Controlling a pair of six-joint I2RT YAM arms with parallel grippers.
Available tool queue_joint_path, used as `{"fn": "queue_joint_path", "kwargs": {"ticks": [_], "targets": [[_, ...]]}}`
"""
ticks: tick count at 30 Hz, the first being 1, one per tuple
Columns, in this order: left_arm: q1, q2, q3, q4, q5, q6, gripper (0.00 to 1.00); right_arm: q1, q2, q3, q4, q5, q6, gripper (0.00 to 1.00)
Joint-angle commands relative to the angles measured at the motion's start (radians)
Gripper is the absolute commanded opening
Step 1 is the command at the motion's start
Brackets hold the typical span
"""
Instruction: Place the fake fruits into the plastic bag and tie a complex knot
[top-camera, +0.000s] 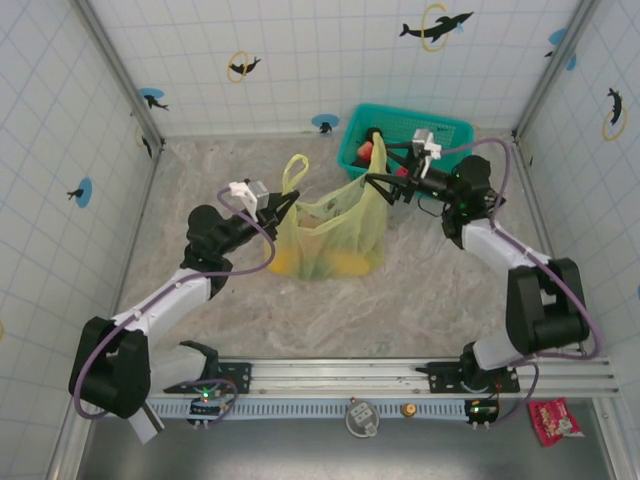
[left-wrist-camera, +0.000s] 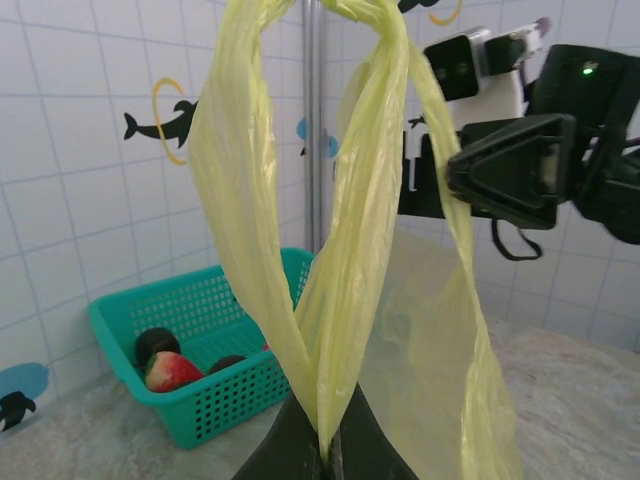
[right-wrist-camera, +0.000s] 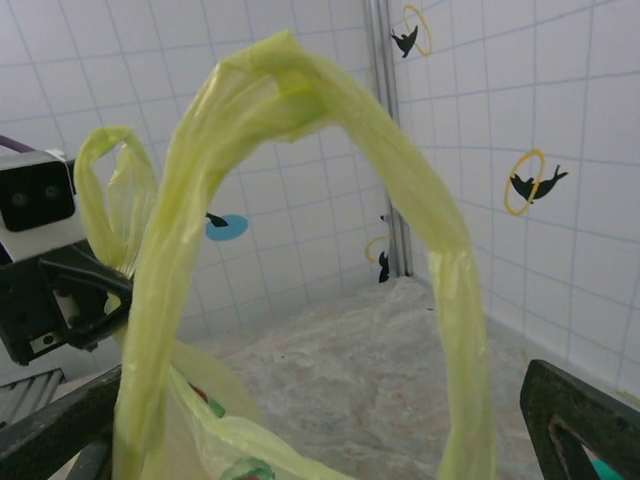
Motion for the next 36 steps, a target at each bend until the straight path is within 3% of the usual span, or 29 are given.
{"fn": "queue_joint_path", "kwargs": {"ticks": [1,4,7,8,11,12,14,15,19,21,22,25,30,31,33,36], "targets": [[0.007,0.008,0.041,0.046,0.058,-0.015,0.00,0.014,0.107,0.074,0.206,-0.108,0.233,0.99],[0.008,0.020,0.049,0.040,0.059,-0.010,0.00,0.035,0.157,0.122,0.174,-0.142,0.242,0.91],[0.006,0.028,0.055,0.038,0.054,-0.011,0.00,0.042,0.162,0.118,0.198,-0.124,0.255,0.73],[0.007,0.028,0.058,0.030,0.047,-0.010,0.00,0.044,0.152,0.113,0.190,-0.109,0.247,0.65],[0.006,0.022,0.071,-0.016,0.007,0.002,0.00,0.048,0.081,0.092,0.046,-0.048,0.105,0.19],[0.005,0.017,0.072,-0.030,-0.009,0.007,0.00,0.055,0.042,0.079,-0.055,0.007,-0.007,0.14],[0.005,0.008,0.070,-0.048,-0.035,0.010,0.00,0.083,-0.034,0.048,-0.211,0.119,-0.189,0.22],[0.004,0.003,0.072,-0.061,-0.051,0.009,0.00,0.101,-0.066,0.030,-0.248,0.143,-0.275,0.21],[-0.011,-0.004,0.084,-0.120,-0.083,0.003,0.00,0.161,-0.140,0.031,-0.432,0.241,-0.421,0.14],[-0.028,-0.005,0.089,-0.144,-0.076,-0.002,0.00,0.208,-0.173,0.021,-0.501,0.257,-0.511,0.01],[-0.033,-0.005,0.089,-0.153,-0.072,-0.007,0.00,0.230,-0.187,0.021,-0.538,0.283,-0.558,0.00],[-0.041,-0.006,0.097,-0.172,-0.037,-0.033,0.00,0.280,-0.200,0.053,-0.680,0.314,-0.669,0.00],[-0.078,-0.024,0.094,-0.181,0.023,-0.062,0.00,0.272,-0.208,0.074,-0.753,0.247,-0.719,0.00],[-0.079,-0.031,0.089,-0.178,0.014,-0.068,0.00,0.273,-0.204,0.092,-0.780,0.252,-0.730,0.08],[-0.079,-0.050,0.072,-0.162,-0.002,-0.077,0.00,0.282,-0.212,0.076,-0.739,0.324,-0.690,0.33],[-0.079,-0.065,0.063,-0.162,-0.021,-0.076,0.00,0.280,-0.266,-0.040,-0.546,0.406,-0.598,0.52]]}}
